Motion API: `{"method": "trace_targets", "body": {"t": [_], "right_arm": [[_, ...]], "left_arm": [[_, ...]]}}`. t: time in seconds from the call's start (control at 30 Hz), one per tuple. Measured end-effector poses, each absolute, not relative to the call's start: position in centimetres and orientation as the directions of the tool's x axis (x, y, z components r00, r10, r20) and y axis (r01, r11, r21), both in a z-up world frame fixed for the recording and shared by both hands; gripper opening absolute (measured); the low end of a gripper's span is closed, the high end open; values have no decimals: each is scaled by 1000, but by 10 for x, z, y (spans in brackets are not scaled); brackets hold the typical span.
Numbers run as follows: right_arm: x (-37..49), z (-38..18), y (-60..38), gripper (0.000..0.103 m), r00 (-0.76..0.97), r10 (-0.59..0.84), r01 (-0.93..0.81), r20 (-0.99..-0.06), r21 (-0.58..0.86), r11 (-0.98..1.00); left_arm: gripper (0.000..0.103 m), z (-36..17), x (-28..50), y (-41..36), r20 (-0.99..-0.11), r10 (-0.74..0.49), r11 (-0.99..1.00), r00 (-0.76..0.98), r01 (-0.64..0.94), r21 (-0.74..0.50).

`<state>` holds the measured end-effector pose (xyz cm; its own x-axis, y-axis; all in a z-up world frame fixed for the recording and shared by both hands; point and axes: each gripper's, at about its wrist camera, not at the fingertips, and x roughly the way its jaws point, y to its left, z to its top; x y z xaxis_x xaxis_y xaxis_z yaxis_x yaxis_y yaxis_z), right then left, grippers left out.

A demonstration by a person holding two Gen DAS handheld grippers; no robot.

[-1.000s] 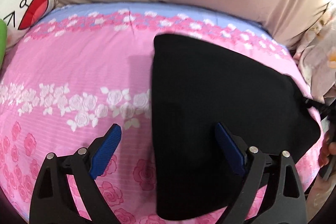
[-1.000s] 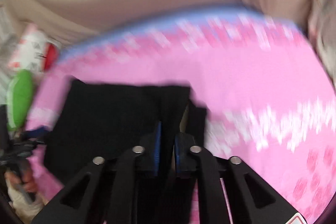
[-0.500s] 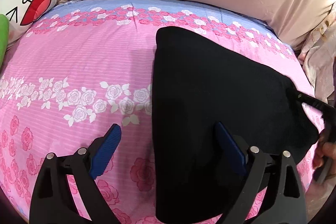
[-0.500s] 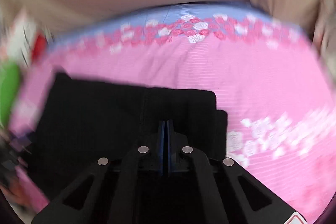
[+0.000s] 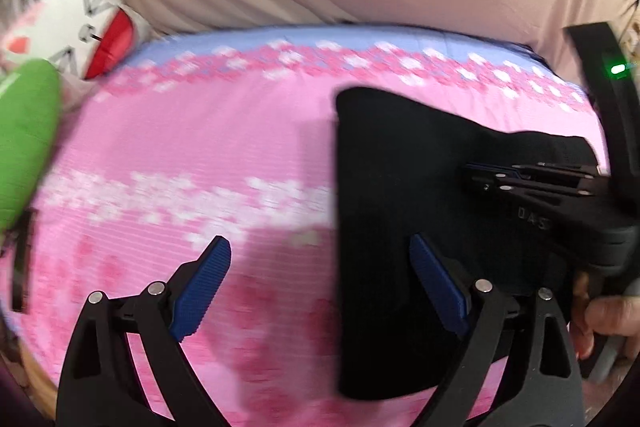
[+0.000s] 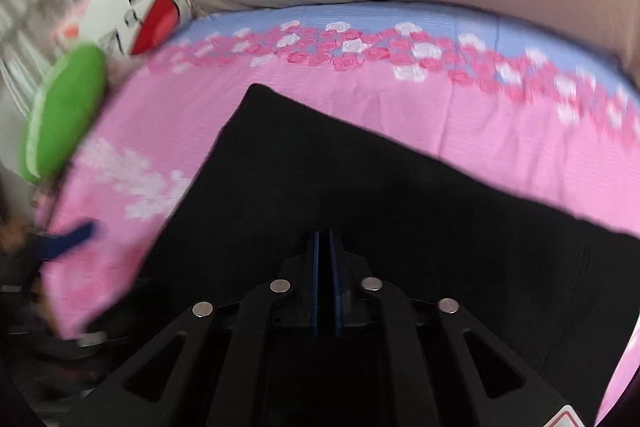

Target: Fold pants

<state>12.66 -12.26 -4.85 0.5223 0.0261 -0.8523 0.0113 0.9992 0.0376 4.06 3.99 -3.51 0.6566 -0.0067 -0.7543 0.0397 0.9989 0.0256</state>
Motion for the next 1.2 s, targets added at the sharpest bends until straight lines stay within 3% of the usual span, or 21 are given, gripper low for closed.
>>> {"method": "trace_targets", "body": {"t": [0.17,0.33,0.5,0.83,0.87,0.97,1.03,1.07,1.1,1.13,1.2], "right_arm": [[131,-11,-99,8,584,90,-41,-807,82,996],[173,-65,-75,5,500,71,-72,-863,40,997],[143,-21,-81,10,543,159,-85,-824,134,987],[-12,-18,-192,11,555,-111,221,-825,17,975],[-23,-23,-204,1,551,-119,248,-826,25,969],[-46,-28,-238,0,588,-12,285,-809,193,939],[-57,-14,-240,7,613,-30,299,-789,196,934],[-63,-6,-239,21,627,-66,310,-776,170,935],[-68,1,-239,44,635,-94,321,-767,152,935],[-72,2,-240,51,637,-109,330,-763,143,933],[-79,0,-245,55,643,-99,339,-759,166,926]], "left_arm": [[89,-31,43,76,-751,84,996,655,-55,64],[89,-42,51,88,-762,159,987,628,-109,116],[89,-49,55,84,-771,178,984,611,-105,144],[89,-52,56,58,-781,161,986,603,-67,152],[89,-51,56,53,-781,159,986,603,-61,154],[89,-45,51,41,-775,154,986,612,-51,156],[90,-36,45,37,-777,115,992,619,-31,122],[92,-33,42,36,-781,85,995,619,-18,94],[97,-29,38,34,-786,31,999,617,6,45],[98,-28,35,33,-791,-14,1000,612,25,2],[98,-32,32,28,-808,-96,995,581,60,-76]]}}
